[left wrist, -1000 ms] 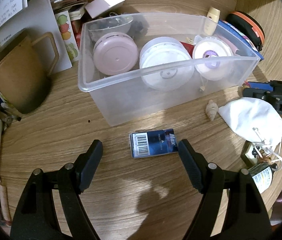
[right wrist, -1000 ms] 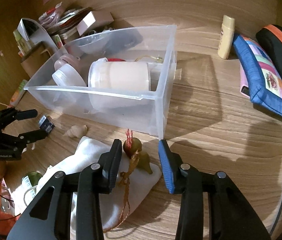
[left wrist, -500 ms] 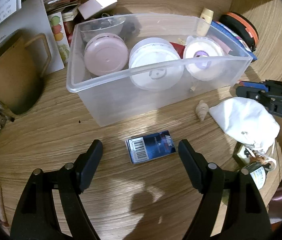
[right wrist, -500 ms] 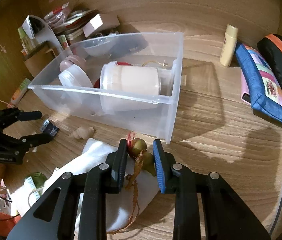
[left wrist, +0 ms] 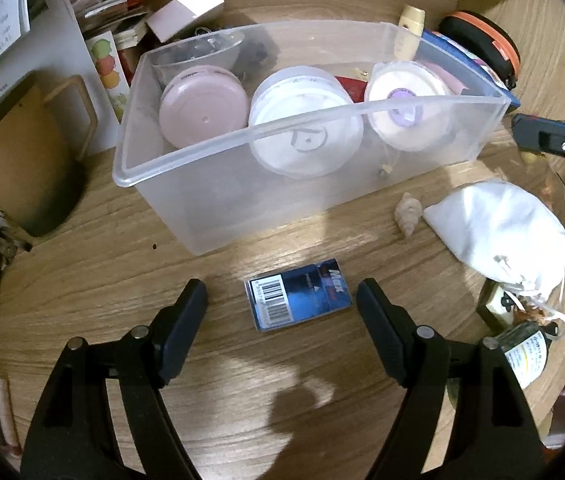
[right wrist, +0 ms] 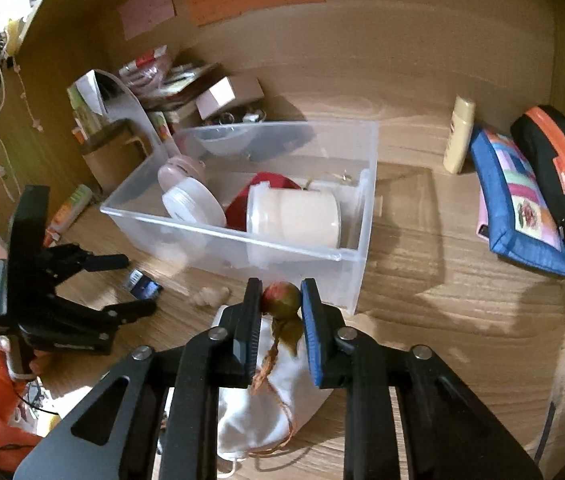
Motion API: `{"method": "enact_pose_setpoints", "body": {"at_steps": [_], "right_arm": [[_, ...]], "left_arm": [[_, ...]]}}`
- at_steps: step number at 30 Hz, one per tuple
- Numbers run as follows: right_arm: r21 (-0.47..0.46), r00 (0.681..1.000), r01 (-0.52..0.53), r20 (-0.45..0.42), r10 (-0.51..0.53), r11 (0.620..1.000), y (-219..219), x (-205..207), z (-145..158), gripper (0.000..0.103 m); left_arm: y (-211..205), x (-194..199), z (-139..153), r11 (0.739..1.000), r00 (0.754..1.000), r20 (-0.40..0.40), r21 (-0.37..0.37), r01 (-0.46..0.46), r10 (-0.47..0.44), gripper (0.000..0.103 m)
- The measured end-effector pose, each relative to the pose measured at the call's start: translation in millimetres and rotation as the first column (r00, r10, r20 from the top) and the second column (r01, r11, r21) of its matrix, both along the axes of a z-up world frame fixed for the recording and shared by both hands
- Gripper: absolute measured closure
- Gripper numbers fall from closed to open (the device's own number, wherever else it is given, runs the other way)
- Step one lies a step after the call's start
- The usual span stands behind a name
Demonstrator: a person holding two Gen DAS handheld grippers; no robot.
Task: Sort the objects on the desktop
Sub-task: 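Grasp the bead ornament with right tool while left tool grasps the blue card box, then lift the blue box with left tool while right tool carries the bead ornament toward the bin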
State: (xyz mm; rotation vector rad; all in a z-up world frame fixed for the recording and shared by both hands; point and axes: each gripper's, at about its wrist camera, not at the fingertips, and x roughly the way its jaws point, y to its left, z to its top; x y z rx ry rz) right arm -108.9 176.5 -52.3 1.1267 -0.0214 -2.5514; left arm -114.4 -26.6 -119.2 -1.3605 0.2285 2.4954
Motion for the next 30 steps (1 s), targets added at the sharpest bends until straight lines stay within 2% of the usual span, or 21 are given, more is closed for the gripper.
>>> {"method": "enact_pose_setpoints", "body": {"at_steps": [6, 7, 12, 25, 30], "right_arm": [[-0.001, 1.000, 0.000, -0.028, 0.000, 1.000, 0, 5, 9, 0.085], [-0.004, 1.000, 0.000, -0.029, 0.000, 1.000, 0, 6, 10, 0.085], [-0.009, 0.999, 0.005, -0.052, -0.005, 1.000, 1, 11, 17, 0.085], [-0.015, 0.994, 0.004, -0.106, -0.005, 1.000, -3, 9, 34, 0.085], [-0.014, 0.993, 0.013, -0.119, -0.014, 1.000, -4, 2, 37, 0.085]], "left_arm": [[-3, 2, 2, 1.000, 1.000, -0.022, -0.001, 0.001, -0.001, 0.051], [-2, 3, 3, 1.000, 1.000, -0.028, -0.007, 0.004, -0.004, 0.051], [-1, 7, 5, 0.999, 0.998, -0.068, -0.045, -0.008, 0.005, 0.052], [-18, 17, 46, 0.999, 0.988, -0.152, 0.032, -0.031, 0.036, 0.052], [-22, 19, 62, 0.999, 0.980, -0.194, 0.037, -0.029, 0.036, 0.052]]}}
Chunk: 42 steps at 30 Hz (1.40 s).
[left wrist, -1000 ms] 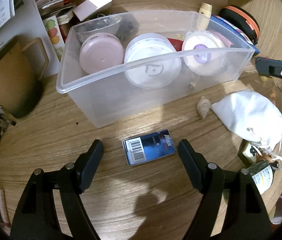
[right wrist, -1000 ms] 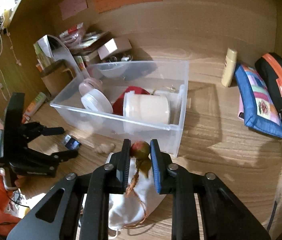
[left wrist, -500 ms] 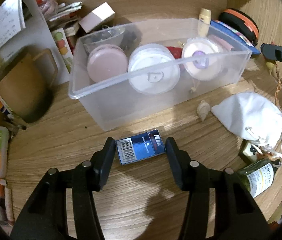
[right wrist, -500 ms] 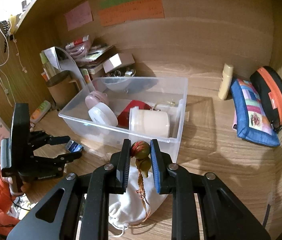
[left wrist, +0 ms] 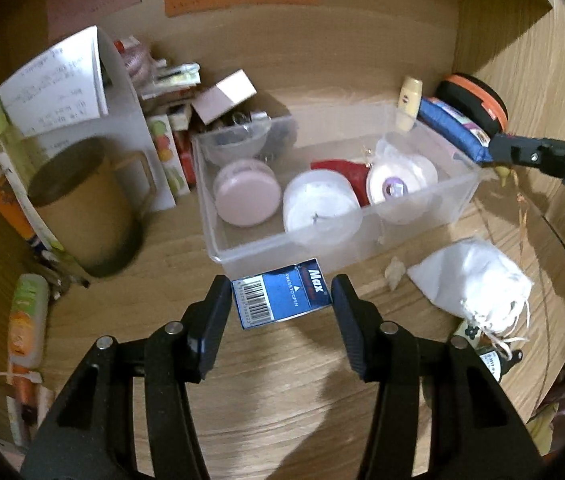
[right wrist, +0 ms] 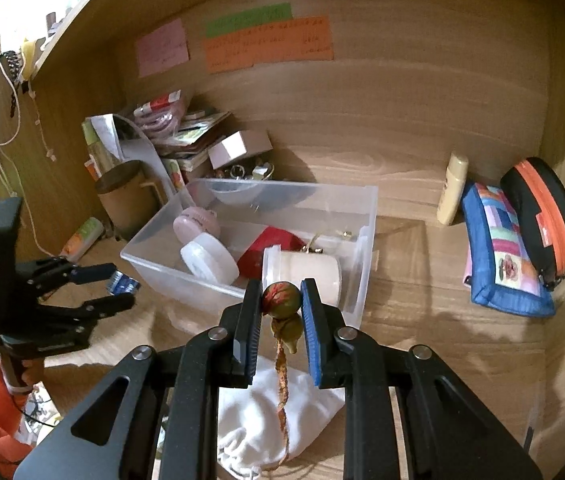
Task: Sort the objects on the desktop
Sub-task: 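Lift the blue box with left tool while right tool carries the bead ornament toward the bin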
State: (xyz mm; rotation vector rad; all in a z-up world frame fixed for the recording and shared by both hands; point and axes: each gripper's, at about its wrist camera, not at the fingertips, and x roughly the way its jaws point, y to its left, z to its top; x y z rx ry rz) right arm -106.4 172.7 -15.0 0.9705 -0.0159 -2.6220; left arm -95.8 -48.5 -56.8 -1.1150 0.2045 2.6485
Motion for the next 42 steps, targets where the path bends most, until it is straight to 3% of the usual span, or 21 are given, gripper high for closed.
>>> {"method": "enact_pose_setpoints", "body": {"at_steps": [21, 42], "right_arm": [[0.026, 0.998, 0.026, 0.050, -0.027, 0.999, -1, -48, -22, 0.085], [0.056, 0.994, -0.003, 0.112, -0.003, 0.998, -2, -75, -43, 0.085]], "left_arm": [[-1, -35, 22, 0.999, 1.000, -0.030, 0.039, 0.000, 0.001, 0.052], [6, -77, -2, 0.999, 0.999, 0.050, 0.033, 0.003, -0.005, 0.052]]}}
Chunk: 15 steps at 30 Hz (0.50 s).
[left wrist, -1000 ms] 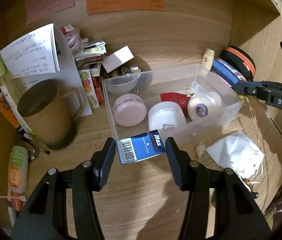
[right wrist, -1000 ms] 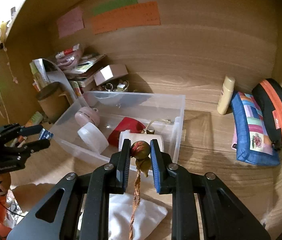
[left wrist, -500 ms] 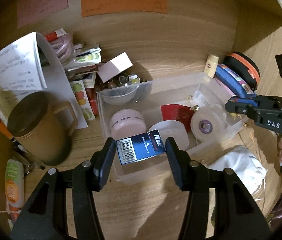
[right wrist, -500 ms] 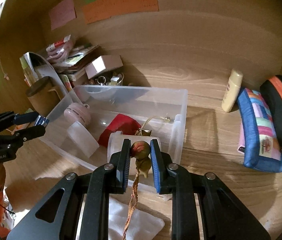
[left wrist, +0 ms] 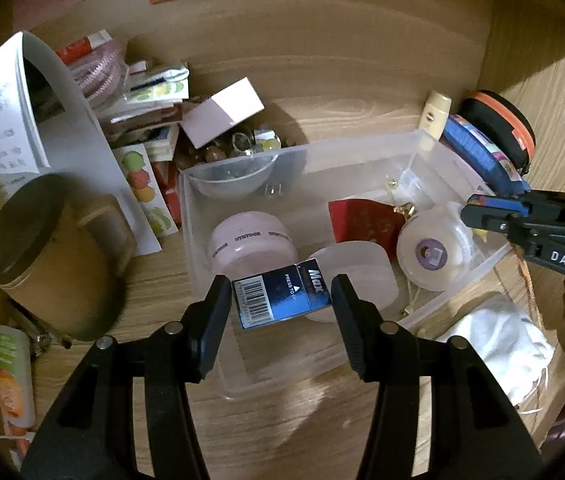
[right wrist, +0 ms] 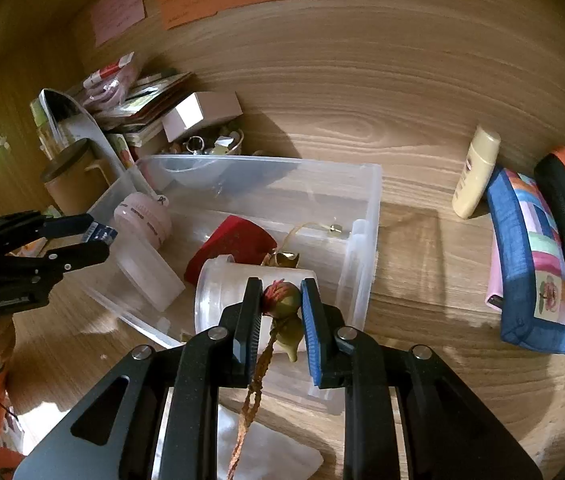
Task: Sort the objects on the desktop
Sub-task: 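Lift the blue box with left tool while right tool carries the bead ornament toward the bin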
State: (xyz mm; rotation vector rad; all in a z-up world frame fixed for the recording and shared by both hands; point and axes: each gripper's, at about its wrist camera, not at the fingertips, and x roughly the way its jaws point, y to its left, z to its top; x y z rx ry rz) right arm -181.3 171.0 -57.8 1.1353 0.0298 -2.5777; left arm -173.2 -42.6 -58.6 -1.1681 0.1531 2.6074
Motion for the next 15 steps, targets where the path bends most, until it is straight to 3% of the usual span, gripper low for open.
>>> {"method": "enact_pose_setpoints", "body": {"at_steps": [15], "right_arm": [[0.016, 1.000, -0.004, 0.018, 0.004, 1.000, -1.7, 5.3, 0.8, 0.080]], "left_arm": [[4.9, 1.0, -0.3, 1.000, 1.000, 0.000, -0.012, 0.018, -0.018, 0.051]]}}
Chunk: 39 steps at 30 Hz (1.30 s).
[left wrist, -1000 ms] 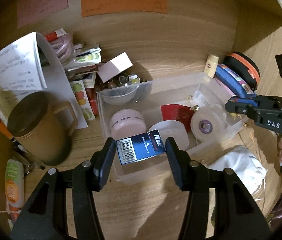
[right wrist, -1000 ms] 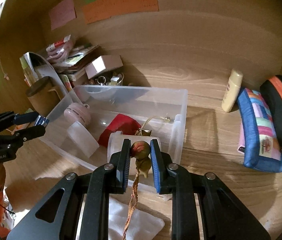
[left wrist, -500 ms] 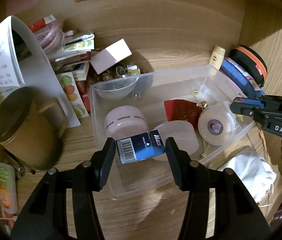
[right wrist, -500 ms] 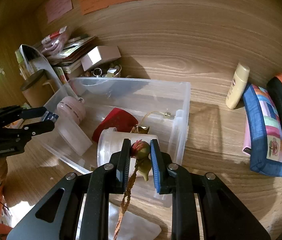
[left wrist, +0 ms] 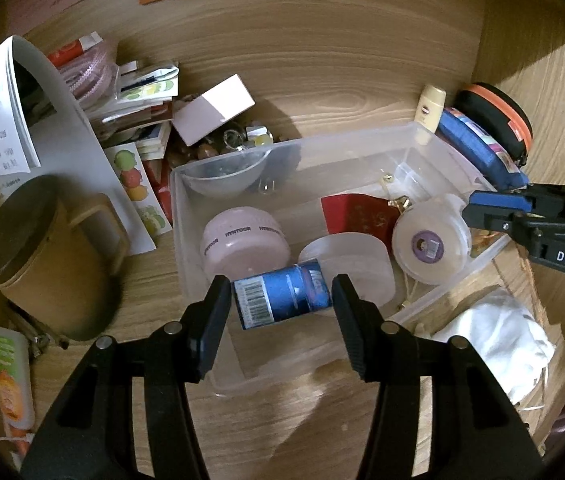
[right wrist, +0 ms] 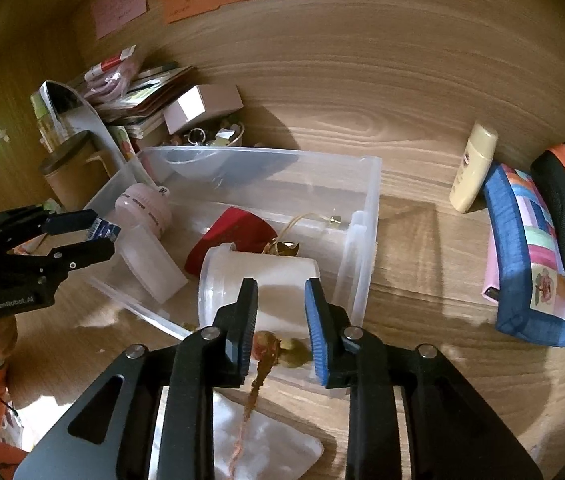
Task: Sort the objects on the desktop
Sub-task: 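Lift the blue box with left tool while right tool carries the bead ornament toward the bin, then open left tool to drop the blue box while right tool releases the bead ornament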
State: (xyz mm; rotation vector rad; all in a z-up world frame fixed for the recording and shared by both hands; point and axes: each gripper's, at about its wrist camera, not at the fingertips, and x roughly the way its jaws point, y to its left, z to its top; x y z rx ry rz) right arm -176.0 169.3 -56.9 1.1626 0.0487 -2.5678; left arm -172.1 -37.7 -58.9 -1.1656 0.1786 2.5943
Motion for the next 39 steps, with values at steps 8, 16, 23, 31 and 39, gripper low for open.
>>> {"method": "enact_pose_setpoints", "body": {"at_steps": [8, 16, 23, 31, 39], "right_arm": [[-0.006, 1.000, 0.017, -0.010, -0.017, 1.000, 2, 10, 7, 0.073], [0.000, 0.996, 0.042, -0.084, -0.042, 0.999, 8, 36, 31, 0.053], [-0.008, 0.991, 0.048, -0.122, -0.049, 0.999, 13, 67, 44, 0.046], [-0.034, 0.991, 0.036, -0.125, -0.040, 0.999, 16, 100, 41, 0.041], [-0.026, 0.993, 0.025, -0.113, -0.028, 0.999, 17, 128, 32, 0.034]], "left_arm": [[-2, 9, 7, 1.000, 1.000, -0.010, 0.007, 0.003, -0.003, 0.051], [-6, 25, 20, 1.000, 0.999, -0.026, 0.018, 0.023, -0.023, 0.047], [-4, 48, 31, 0.999, 0.998, -0.062, 0.020, 0.031, -0.029, 0.040], [8, 80, 28, 0.998, 0.996, -0.062, 0.021, 0.063, -0.061, 0.034], [28, 110, 18, 0.994, 0.992, -0.050, 0.009, 0.113, -0.112, 0.034]]}}
